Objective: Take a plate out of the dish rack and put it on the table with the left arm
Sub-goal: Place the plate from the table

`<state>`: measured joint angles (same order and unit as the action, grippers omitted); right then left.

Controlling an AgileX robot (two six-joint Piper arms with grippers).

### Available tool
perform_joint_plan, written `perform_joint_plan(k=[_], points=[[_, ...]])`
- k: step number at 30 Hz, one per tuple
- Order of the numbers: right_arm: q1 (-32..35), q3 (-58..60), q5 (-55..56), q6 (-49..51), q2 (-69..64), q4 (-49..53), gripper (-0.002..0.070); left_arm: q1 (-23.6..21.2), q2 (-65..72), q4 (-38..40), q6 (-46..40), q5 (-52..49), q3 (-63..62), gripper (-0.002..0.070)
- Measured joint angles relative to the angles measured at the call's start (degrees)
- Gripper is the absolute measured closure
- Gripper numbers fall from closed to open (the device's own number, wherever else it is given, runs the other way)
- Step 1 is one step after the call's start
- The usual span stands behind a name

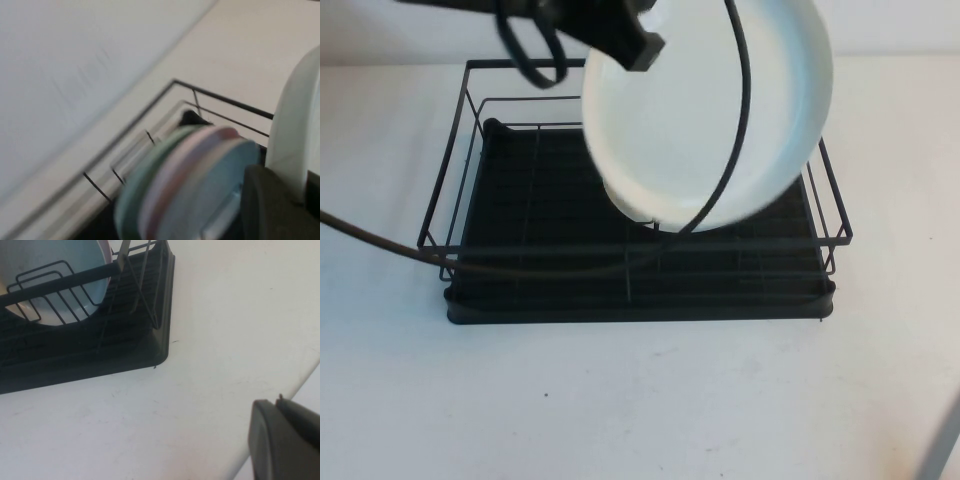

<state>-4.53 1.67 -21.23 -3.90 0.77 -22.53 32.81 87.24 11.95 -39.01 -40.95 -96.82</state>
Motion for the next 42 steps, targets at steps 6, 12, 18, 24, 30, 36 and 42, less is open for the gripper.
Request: perform_joint_plan(k=[6,12,18,24,30,36,42], points=[[0.00,0.00,0.00,0.00,0.00,0.00,0.0694,-10.16,-0.45,18.94,5.97,-17.85,3.79,0.0654],[0.00,0.00,0.00,0.00,0.00,0.00,0.0694,-16.18,-2.74,34.57,0.69,-25.25,18.60,0.0654],[0.00,0.00,0.00,0.00,0.00,0.00,0.0694,-16.28,-5.81,38.23,-2.75,-17.41,39.88,0.0654],[0.00,0.00,0.00,0.00,0.00,-0.10,0.0694,-16.28,-5.72,44.91,-9.90,-1.89,52.93,0.0654],[0.00,0.00,0.00,0.00,0.00,-0.10,0.0694,-16.28,-2.23,50.62,-19.30,3.22,54.50,0.0654],[0.00,0.00,0.00,0.00,0.00,-0.10,0.0694,-16.28,2.37,51.69,-28.18,4.62,54.50,0.0654],[0.00,0.00,0.00,0.00,0.00,-0.10,0.0694,-16.28,3.76,52.49,-39.16,6.33,54.62,0.0630]])
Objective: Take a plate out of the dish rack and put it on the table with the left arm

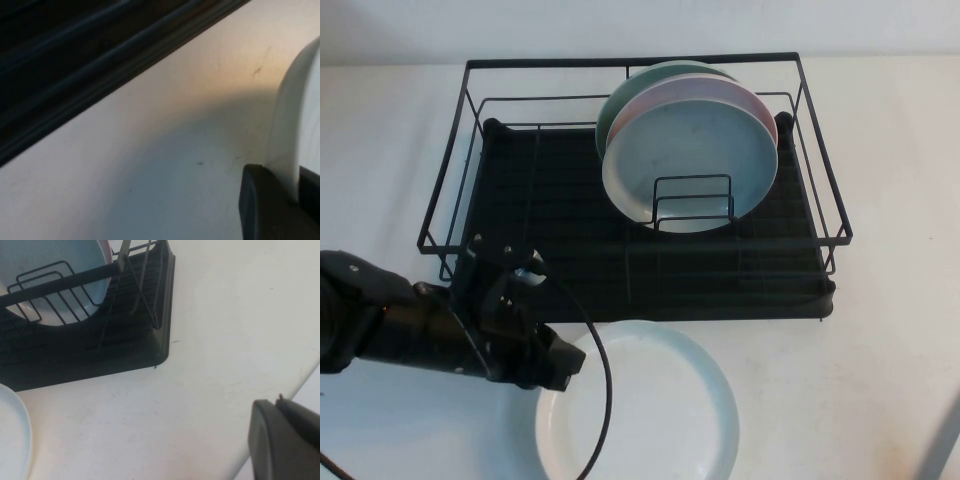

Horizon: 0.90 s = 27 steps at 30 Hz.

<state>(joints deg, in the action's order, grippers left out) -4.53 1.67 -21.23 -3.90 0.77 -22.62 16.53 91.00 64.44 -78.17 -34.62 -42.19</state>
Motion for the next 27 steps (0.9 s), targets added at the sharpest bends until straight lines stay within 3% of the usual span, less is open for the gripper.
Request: perform_joint_plan(k=[2,9,13,15,19,20,22,27], points=[[0.00,0.00,0.00,0.00,0.00,0.00,0.0694,0.00,0.00,-0.02,-2.01,0.14,-0.35,0.0583],[0.00,0.00,0.00,0.00,0.00,0.00,0.0694,-0.08,0.00,-0.26,-3.28,2.66,-4.10,0.0290],[0.00,0.00,0.00,0.00,0.00,0.00,0.0694,-0.12,-1.98,-2.53,-2.62,3.07,-7.17,0.0252],[0.00,0.00,0.00,0.00,0.00,0.00,0.0694,-0.12,-4.84,-4.37,-0.95,2.96,-8.60,0.0301],[0.00,0.00,0.00,0.00,0.00,0.00,0.0694,-0.22,-14.98,-7.67,3.46,3.17,-9.55,0.0561],[0.00,0.00,0.00,0.00,0.00,0.00,0.0694,-0.22,-17.20,-8.59,4.54,2.83,-9.63,0.0594],[0.00,0.00,0.00,0.00,0.00,0.00,0.0694,-0.22,-22.36,-10.41,7.27,1.19,-9.19,0.0642],[0.00,0.00,0.00,0.00,0.00,0.00,0.0694,-0.22,-33.29,-13.39,12.85,-0.54,-3.41,0.0671]])
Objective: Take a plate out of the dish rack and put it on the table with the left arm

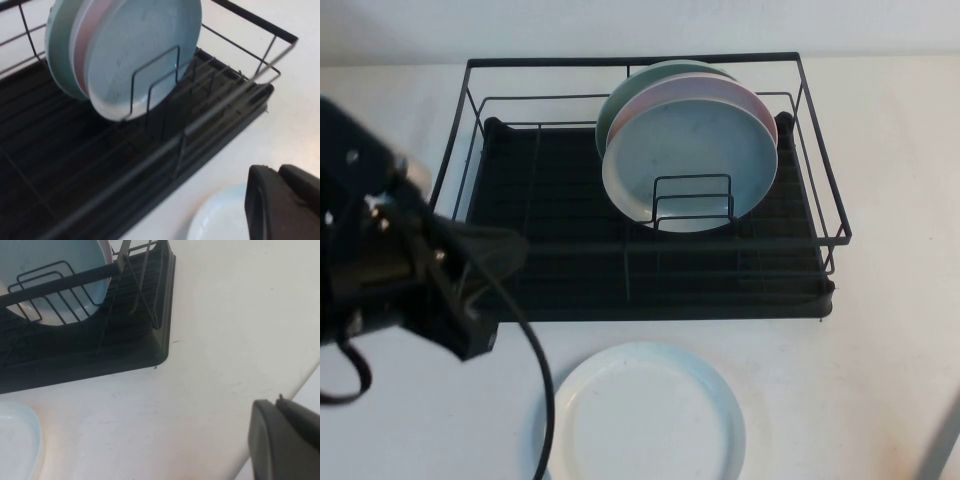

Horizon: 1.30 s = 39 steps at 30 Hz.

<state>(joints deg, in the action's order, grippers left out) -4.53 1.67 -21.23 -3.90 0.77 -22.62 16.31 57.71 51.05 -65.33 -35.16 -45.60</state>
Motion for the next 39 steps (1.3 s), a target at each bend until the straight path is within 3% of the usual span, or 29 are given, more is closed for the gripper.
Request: perform_joint_plan(k=[8,28,31,35,39], points=[[0.00,0.00,0.00,0.00,0.00,0.00,0.0694,0.00,-14.17,-0.45,13.54,-0.24,13.31,0.0675],[0.00,0.00,0.00,0.00,0.00,0.00,0.0694,0.00,-26.70,-23.11,17.73,-3.78,17.22,0.0676],[0.00,0.00,0.00,0.00,0.00,-0.10,0.0694,0.00,-31.37,-30.23,26.66,-3.78,17.22,0.0676],[0.00,0.00,0.00,0.00,0.00,-0.30,0.0694,0.00,-39.61,-44.14,48.72,-2.96,19.01,0.0676],[0.00,0.00,0.00,0.00,0.00,-0.30,0.0694,0.00,-48.55,-52.13,58.33,2.94,26.41,0.0676]])
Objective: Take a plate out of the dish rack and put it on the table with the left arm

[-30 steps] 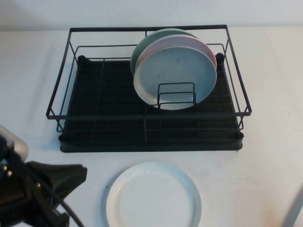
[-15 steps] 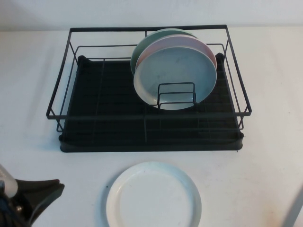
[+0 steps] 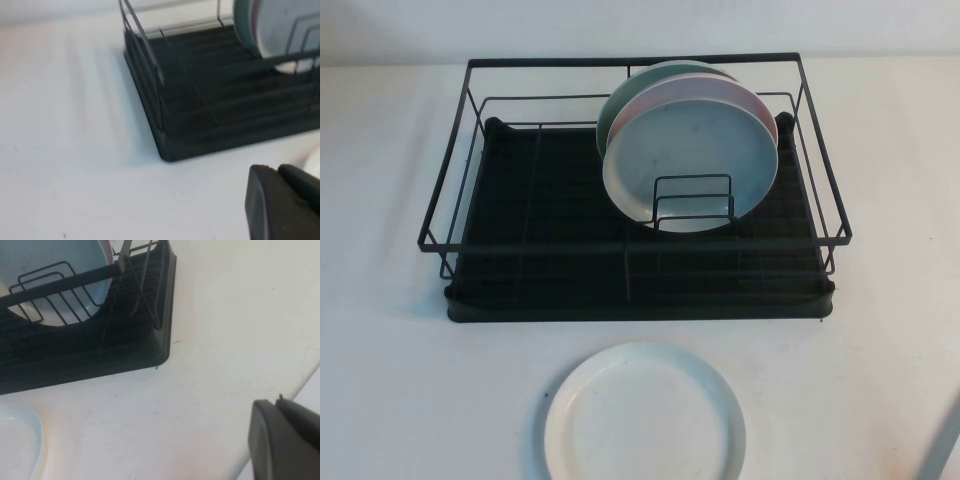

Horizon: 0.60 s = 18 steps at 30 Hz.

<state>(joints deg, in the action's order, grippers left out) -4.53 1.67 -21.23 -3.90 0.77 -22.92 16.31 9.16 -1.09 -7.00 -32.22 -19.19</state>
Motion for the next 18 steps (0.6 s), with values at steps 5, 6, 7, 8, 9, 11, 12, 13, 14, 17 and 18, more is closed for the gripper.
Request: perform_joint_plan(k=[5,6,7,8,9,11,12,13,14,17,18], points=[[0.00,0.00,0.00,0.00,0.00,-0.04,0.0694,0.00,-9.11,-2.18,0.98,12.31,11.71,0.0676],[0.00,0.00,0.00,0.00,0.00,-0.13,0.0694,-0.14,-9.51,-2.47,0.98,13.63,13.33,0.0676],[0.00,0.00,0.00,0.00,0.00,-0.25,0.0694,-0.51,-9.63,-2.63,0.98,14.22,14.72,0.0676],[0.00,0.00,-0.11,0.00,0.00,-0.25,0.0694,-1.27,-9.67,-2.63,0.98,14.68,15.87,0.0676],[0.00,0.00,-0.11,0.00,0.00,-0.43,0.0694,-1.98,-9.67,-2.40,0.98,14.95,16.73,0.0676],[0.00,0.00,-0.11,0.00,0.00,-0.49,0.0694,-4.43,-9.67,-1.40,0.98,15.65,19.00,0.0676],[0.00,0.00,-0.11,0.00,0.00,-0.74,0.0694,-5.38,-9.67,-0.90,0.98,15.64,19.72,0.0676],[0.00,0.00,-0.11,0.00,0.00,-0.88,0.0694,-6.53,-9.67,-0.19,0.98,15.55,20.32,0.0676],[0.00,0.00,-0.11,0.00,0.00,-1.10,0.0694,-7.57,-9.67,0.22,0.98,15.09,20.50,0.0676],[0.00,0.00,-0.11,0.00,0.00,-1.48,0.0694,-9.32,-9.67,1.09,-0.07,12.60,20.59,0.0676],[0.00,0.00,-0.11,0.00,0.00,-1.73,0.0694,-9.44,-9.67,1.41,-1.03,12.57,20.59,0.0676]])
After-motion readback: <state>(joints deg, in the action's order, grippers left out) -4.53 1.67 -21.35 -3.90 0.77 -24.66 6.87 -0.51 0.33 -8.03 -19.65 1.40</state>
